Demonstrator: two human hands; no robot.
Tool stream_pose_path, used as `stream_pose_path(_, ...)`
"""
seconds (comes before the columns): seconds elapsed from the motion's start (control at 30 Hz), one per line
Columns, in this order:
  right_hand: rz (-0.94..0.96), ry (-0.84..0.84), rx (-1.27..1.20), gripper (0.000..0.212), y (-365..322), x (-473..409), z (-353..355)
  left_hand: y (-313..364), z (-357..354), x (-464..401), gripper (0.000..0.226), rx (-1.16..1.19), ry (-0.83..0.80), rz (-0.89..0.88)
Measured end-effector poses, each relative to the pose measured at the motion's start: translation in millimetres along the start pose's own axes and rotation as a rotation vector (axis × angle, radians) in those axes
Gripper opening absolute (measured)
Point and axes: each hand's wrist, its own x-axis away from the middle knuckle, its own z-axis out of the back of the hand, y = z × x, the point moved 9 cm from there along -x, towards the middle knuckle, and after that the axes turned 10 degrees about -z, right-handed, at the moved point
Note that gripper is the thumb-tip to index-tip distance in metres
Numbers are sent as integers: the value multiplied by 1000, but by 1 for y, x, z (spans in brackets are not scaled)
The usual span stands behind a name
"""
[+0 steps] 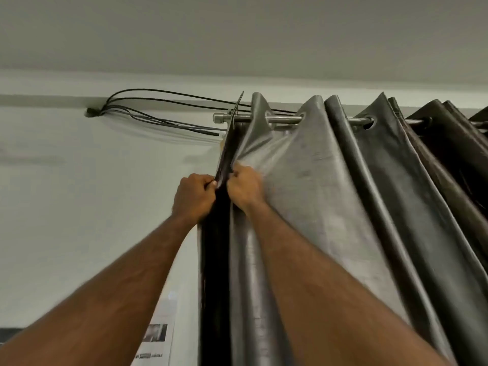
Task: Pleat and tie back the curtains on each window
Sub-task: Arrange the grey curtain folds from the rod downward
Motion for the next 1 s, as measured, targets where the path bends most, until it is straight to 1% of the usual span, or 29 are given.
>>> stream_pose_path(0.03, 53, -80, -42, 23, -14, -1, -14, -1, 2, 0, 32, 11, -15, -9)
stream_pose_path(0.1, 59, -205, -179, 29, -21, -9, -21, 5, 0, -2, 30, 36, -35, -45)
stream_pose_path(0.17, 39, -260, -315, 35, -12, -12, -10, 18, -6, -5, 30, 78, -53, -61)
stream_pose_path(0.2, 35, -261, -311, 36, -7, -9, -3, 25, -10, -6, 30, 83, -64, -55)
stream_pose_path(0.3, -48, -308, -160, 29, 8, 4, 10, 40, -21, -6, 34, 152, -50, -18)
stream_pose_path(0.37, -142, -369, -124, 44, 18, 14, 19, 44, -24, -4, 43, 223, 15, 38)
stream_pose_path(0.4, -172, -380, -159, 53, 20, 17, 25, 47, -24, -2, 45, 204, 47, 40)
stream_pose_path(0.43, -156, -332, -186, 56, 20, 18, 35, 49, -24, -1, 42, 167, 59, 37)
stream_pose_path(0.47, -102, -205, -168, 52, 19, 17, 52, 50, -25, -1, 34, 139, 59, 36)
stream_pose_path(0.5, -16, -6, -71, 42, 19, 14, 74, 51, -25, 0, 27, 124, 60, 44)
stream_pose_path(0.53, 68, 227, 75, 31, 18, 14, 99, 50, -24, 0, 23, 109, 67, 50)
stream_pose_path(0.57, 102, 425, 228, 21, 18, 16, 121, 49, -23, -1, 22, 98, 81, 51)
stream_pose_path(0.6, 96, 563, 346, 21, 21, 19, 138, 48, -22, -1, 23, 85, 86, 53)
stream_pose_path(0.63, 50, 638, 430, 32, 30, 16, 149, 48, -21, -2, 24, 77, 92, 47)
stream_pose_path(0.67, -16, 651, 477, 44, 40, 11, 159, 48, -21, -3, 24, 72, 88, 40)
stream_pose_path(0.7, -87, 613, 471, 52, 54, 3, 164, 49, -20, -4, 24, 74, 80, 33)
stream_pose_path(0.73, -150, 536, 409, 55, 67, -4, 166, 48, -20, -5, 24, 73, 67, 20)
stream_pose_path(0.77, -200, 435, 305, 51, 80, -13, 163, 46, -20, -6, 25, 69, 52, 7)
stream_pose_path(0.8, -227, 342, 204, 43, 89, -19, 158, 45, -20, -6, 25, 62, 35, -5)
stream_pose_path(0.83, -235, 282, 165, 34, 93, -21, 152, 44, -20, -6, 24, 59, 19, -17)
stream_pose_path(0.87, -232, 267, 178, 29, 95, -18, 148, 43, -20, -5, 21, 59, 6, -28)
stream_pose_path(0.93, -241, 316, 248, 28, 92, -14, 136, 40, -19, -3, 17, 87, -9, -48)
stream_pose_path(0.97, -252, 324, 243, 27, 84, -14, 124, 39, -19, -2, 18, 103, -14, -53)
stream_pose_path(1.0, -228, 290, 211, 26, 69, -18, 104, 39, -18, -2, 20, 113, -19, -60)
